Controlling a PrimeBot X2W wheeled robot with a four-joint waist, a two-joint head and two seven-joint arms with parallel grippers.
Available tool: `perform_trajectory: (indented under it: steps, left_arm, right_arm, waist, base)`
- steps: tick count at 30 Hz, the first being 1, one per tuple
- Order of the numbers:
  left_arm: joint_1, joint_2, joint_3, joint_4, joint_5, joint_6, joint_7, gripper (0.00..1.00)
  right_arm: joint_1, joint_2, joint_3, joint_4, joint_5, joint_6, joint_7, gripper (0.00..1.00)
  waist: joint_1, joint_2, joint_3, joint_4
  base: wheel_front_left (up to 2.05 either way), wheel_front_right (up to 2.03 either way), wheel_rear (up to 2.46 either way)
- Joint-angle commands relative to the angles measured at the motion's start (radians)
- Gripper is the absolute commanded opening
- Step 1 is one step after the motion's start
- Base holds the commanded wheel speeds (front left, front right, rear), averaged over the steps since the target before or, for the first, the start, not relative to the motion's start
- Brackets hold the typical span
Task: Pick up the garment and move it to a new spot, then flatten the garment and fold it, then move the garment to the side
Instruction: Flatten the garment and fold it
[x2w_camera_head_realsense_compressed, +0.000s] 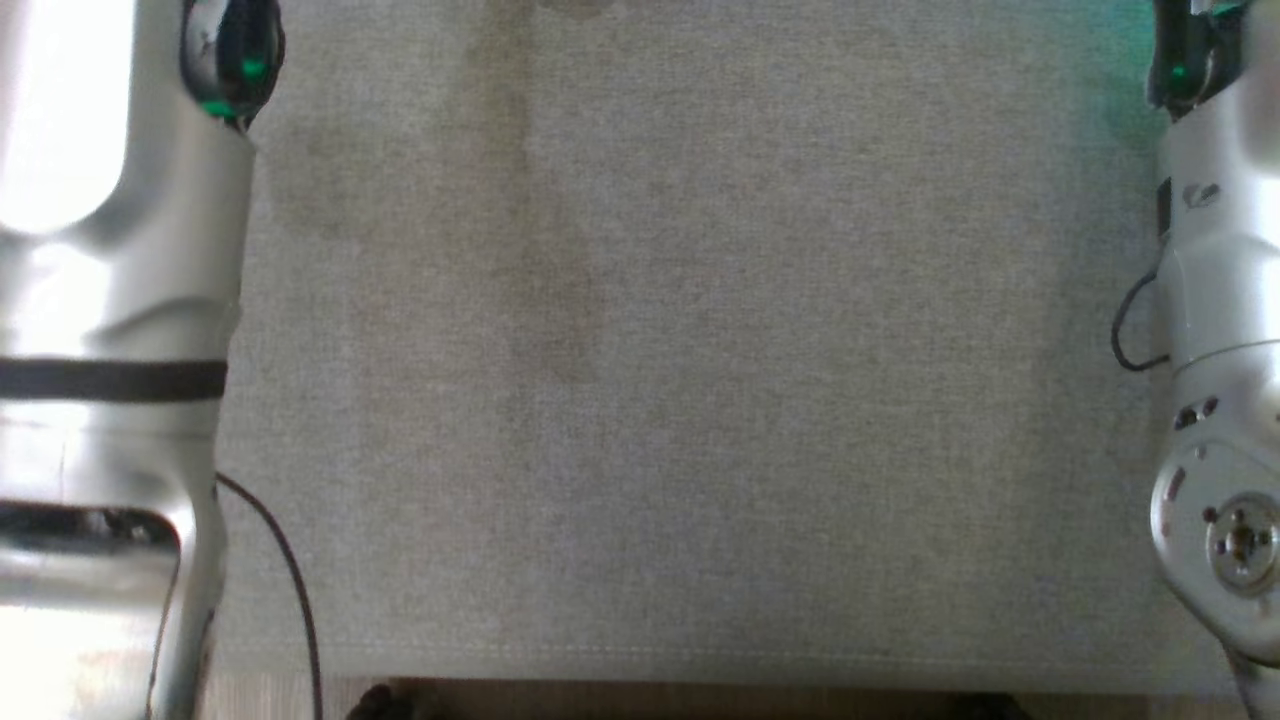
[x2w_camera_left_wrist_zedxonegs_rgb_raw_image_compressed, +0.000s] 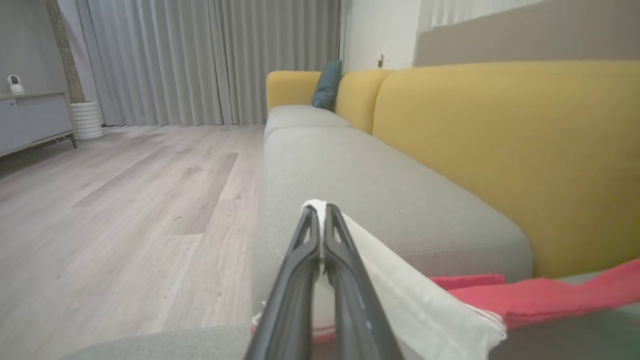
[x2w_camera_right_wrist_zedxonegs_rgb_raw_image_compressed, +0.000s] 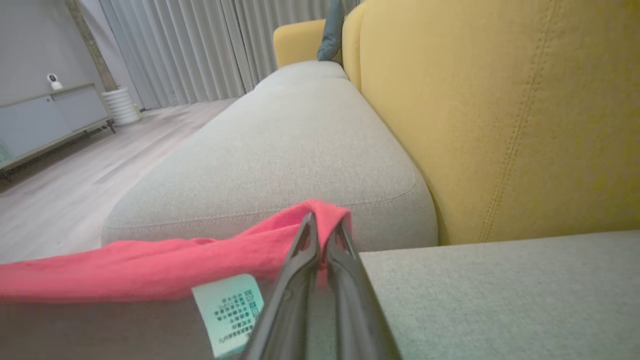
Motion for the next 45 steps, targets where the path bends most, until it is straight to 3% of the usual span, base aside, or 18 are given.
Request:
perform_trajectory:
  steps: [1,7,20,26,30,40,45]
  left_arm:
    - [0.011,0.041,0.047,-0.081,-0.014,-0.011,-0.012,0.0]
    - [0.187,0.043,0.088,-0.205,-0.024,-0.036,-0.012,0.0]
    - [0.61,0.005,0.099,-0.336,-0.072,-0.069,-0.012,0.0]
    - [0.837,-0.01,0.114,-0.477,-0.066,-0.073,-0.012,0.0]
    - [1.038,-0.032,0.121,-0.583,-0.055,-0.057,-0.012,0.0]
    - [1.321,-0.056,0.092,-0.721,-0.058,-0.035,-0.012,0.0]
    - [1.376,-0.053,0.091,-0.724,-0.069,-0.025,-0.003,0.0]
  right_arm:
    - [0.019,0.018,0.03,-0.055,0.025,0.007,-0.011,0.0]
    - [0.112,0.018,0.07,-0.064,0.082,0.007,-0.011,0.0]
    - [0.416,0.018,0.16,-0.082,0.207,0.007,-0.011,0.0]
    - [0.628,0.018,0.213,-0.22,0.304,0.007,-0.011,0.0]
    - [0.83,0.018,0.205,-0.38,0.366,0.007,-0.011,0.0]
    - [1.179,0.018,0.206,-0.659,0.427,0.007,0.003,0.0]
    - [1.245,0.018,0.204,-0.714,0.434,0.007,0.047,0.0]
  waist:
    - [-0.0003,0.0001,-0.009,-0.006]
    - [-0.0003,0.0001,-0.069,-0.016]
    - [-0.0003,0.0001,-0.296,-0.007]
    - [-0.0003,0.0001,-0.4,-0.001]
    - [-0.0003,0.0001,-0.456,0.009]
    - [-0.0003,0.0001,-0.467,0.005]
    - [-0.0003,0.0001,-0.464,-0.006]
  base:
    - [0.0,0.0,0.0]
    - [0.0,0.0,0.0]
    - [0.0,0.0,0.0]
    - [0.0,0.0,0.0]
    - [0.0,0.0,0.0]
    - [0.0,0.0,0.0]
    - [0.0,0.0,0.0]
